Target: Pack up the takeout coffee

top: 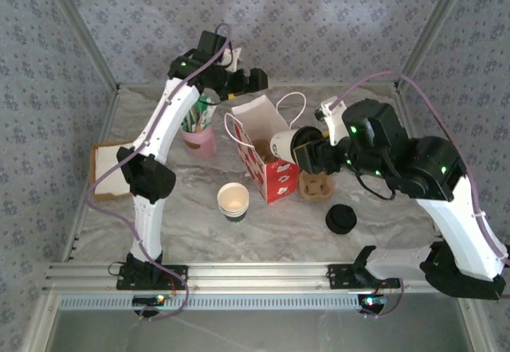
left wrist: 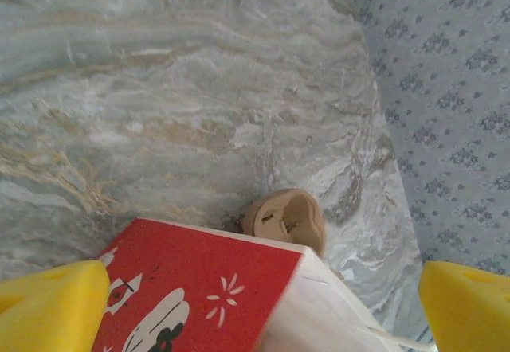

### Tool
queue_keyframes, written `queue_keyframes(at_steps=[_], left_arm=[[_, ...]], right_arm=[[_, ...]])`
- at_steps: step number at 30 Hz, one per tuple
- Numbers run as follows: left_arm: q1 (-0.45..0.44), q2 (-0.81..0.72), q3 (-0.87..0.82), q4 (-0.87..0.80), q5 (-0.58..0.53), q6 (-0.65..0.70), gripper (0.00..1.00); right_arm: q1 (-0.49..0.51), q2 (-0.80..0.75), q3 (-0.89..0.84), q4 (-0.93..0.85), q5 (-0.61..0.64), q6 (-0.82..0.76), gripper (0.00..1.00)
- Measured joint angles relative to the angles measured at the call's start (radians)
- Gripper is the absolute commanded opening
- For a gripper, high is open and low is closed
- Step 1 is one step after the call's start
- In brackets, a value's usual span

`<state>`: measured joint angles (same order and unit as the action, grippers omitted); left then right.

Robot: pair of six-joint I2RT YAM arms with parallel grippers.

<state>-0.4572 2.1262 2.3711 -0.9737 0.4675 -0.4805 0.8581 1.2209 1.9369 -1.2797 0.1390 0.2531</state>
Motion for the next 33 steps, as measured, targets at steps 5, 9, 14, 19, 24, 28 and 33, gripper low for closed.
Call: queue_keyframes(at_steps=[5, 9, 14, 19, 24, 28, 33], left_arm=[[-0.007, -0.047, -0.182, 0.074, 0.029, -0.019, 1.0], [-0.011, -0.125, -0.297, 0.148, 0.049, -0.041, 0.99], [-0.032, -0.204, -0.375, 0.213, 0.068, -0.056, 0.99], [-0.064, -0.243, -0.438, 0.266, 0.071, -0.063, 1.0], [-0.08, -0.282, -0.538, 0.304, 0.07, -0.079, 0.99], [-0.087, -0.32, -0.621, 0.352, 0.071, -0.097, 0.99], [-0.113, -0.374, -0.682, 0.391, 0.072, -0.116, 0.99]], right_arm=[[-0.055, 0.058, 0.051, -0.019, -0.012, -0.01, 0.66], [-0.09, 0.094, 0.072, -0.032, -0.034, -0.016, 0.66], [-0.112, 0.133, 0.098, -0.046, -0.056, -0.026, 0.66], [-0.114, 0.153, 0.117, -0.072, -0.076, -0.031, 0.66], [-0.114, 0.171, 0.14, -0.103, -0.084, -0.031, 0.65], [-0.111, 0.197, 0.163, -0.128, -0.085, -0.034, 0.65], [-0.076, 0.226, 0.177, -0.166, -0.083, -0.037, 0.64]])
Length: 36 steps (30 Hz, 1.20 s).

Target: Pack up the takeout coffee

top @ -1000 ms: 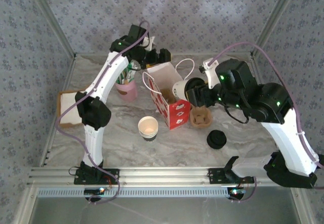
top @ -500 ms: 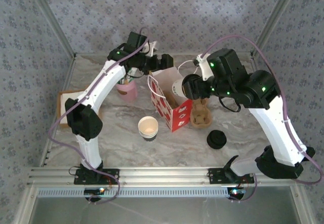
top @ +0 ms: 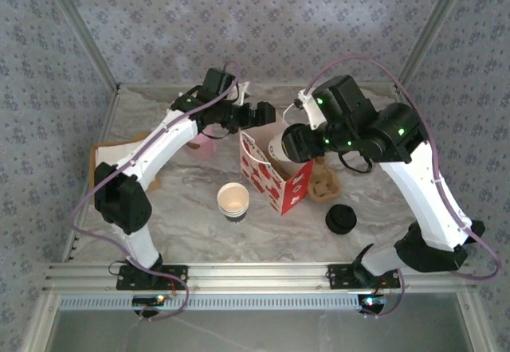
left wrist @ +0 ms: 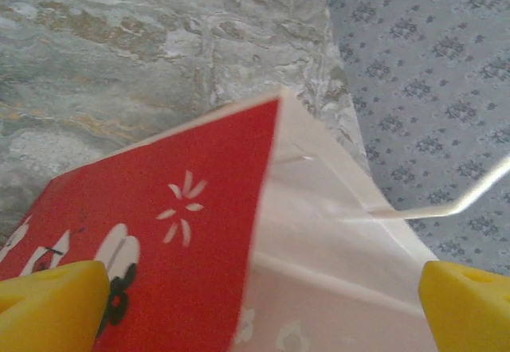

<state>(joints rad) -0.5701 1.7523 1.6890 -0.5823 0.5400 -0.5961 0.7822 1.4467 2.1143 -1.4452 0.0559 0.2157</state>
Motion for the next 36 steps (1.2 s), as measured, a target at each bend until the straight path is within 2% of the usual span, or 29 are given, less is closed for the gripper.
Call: queue_keyframes(at_steps=[17, 36], left_arm=[[0.026, -0.085, -0.011, 0.0, -0.024, 0.016, 0.99], [0.089, -0.273, -0.133, -0.028, -0.114, 0.046, 1.0]], right_arm=[[0.06, 0.146, 0.113, -0.158, 0.091, -0.038, 0.64], [0.094, 0.308, 0.122, -0.158, 0.143, -0.068, 0.65]])
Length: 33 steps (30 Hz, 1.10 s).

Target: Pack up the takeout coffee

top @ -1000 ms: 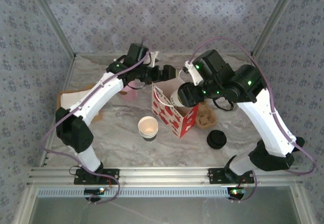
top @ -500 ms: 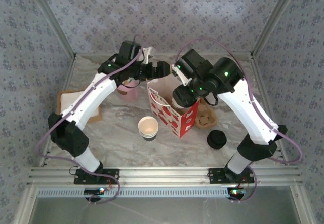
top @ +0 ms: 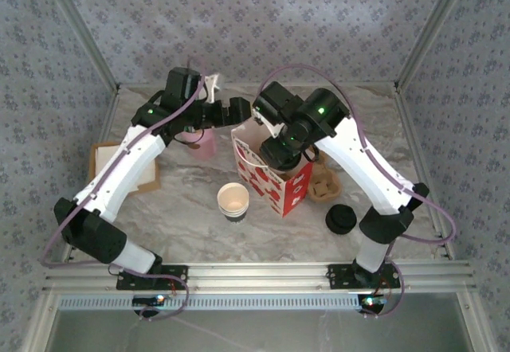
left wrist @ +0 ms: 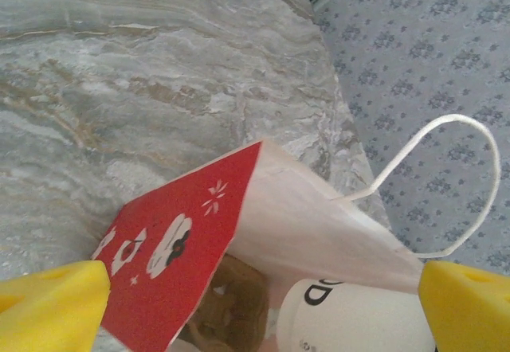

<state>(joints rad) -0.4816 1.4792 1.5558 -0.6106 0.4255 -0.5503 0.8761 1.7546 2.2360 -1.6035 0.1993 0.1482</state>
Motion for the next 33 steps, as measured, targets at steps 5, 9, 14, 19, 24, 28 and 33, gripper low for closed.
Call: queue_keyframes(at_steps=[5, 9, 14, 19, 24, 28, 33], left_arm=[[0.004, -0.026, -0.031, -0.007, -0.011, 0.0, 0.98], [0.006, -0.039, -0.034, -0.015, -0.023, 0.008, 0.94], [0.016, -0.041, -0.039, -0.019, -0.03, 0.015, 0.92], [0.017, -0.041, -0.047, -0.022, -0.031, 0.018, 0.91], [0.017, -0.041, -0.063, -0.021, -0.031, 0.018, 0.89], [0.018, -0.041, -0.074, -0.022, -0.031, 0.018, 0.87], [0.022, -0.041, -0.074, -0.021, -0.031, 0.019, 0.86]], right_arm=[[-0.003, 0.012, -0.021, 0.0, 0.002, 0.001, 0.65], [-0.014, 0.013, -0.048, 0.0, -0.002, 0.001, 0.65], [-0.031, 0.013, -0.08, 0.0, -0.01, 0.001, 0.65], [-0.032, 0.019, -0.105, 0.0, -0.027, 0.001, 0.65], [-0.032, 0.039, -0.13, 0.0, -0.039, 0.0, 0.65], [-0.026, 0.048, -0.141, 0.0, -0.045, 0.0, 0.65], [-0.013, 0.056, -0.146, 0.0, -0.057, 0.0, 0.65]])
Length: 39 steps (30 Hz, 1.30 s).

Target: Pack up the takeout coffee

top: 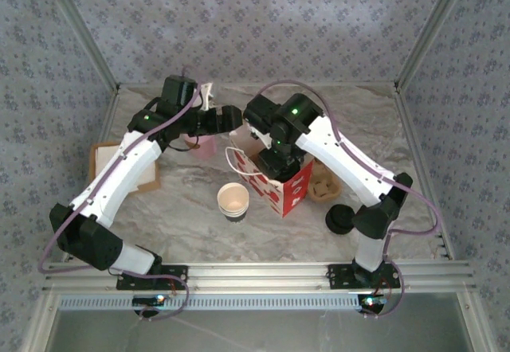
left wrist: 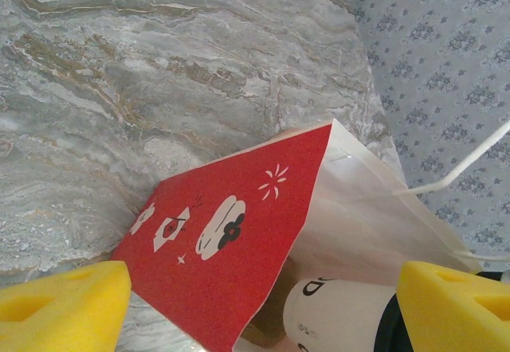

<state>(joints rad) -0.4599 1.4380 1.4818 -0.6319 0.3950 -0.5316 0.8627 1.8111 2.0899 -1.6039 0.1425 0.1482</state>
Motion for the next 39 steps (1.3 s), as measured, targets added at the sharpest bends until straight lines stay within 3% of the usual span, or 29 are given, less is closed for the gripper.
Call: queue_keyframes(at_steps=[39], left_arm=[[0.009, -0.004, -0.013, 0.0, 0.0, 0.0, 0.85]], right_arm=[[-0.037, 0.066, -0.108, 0.0, -0.046, 0.0, 0.64]])
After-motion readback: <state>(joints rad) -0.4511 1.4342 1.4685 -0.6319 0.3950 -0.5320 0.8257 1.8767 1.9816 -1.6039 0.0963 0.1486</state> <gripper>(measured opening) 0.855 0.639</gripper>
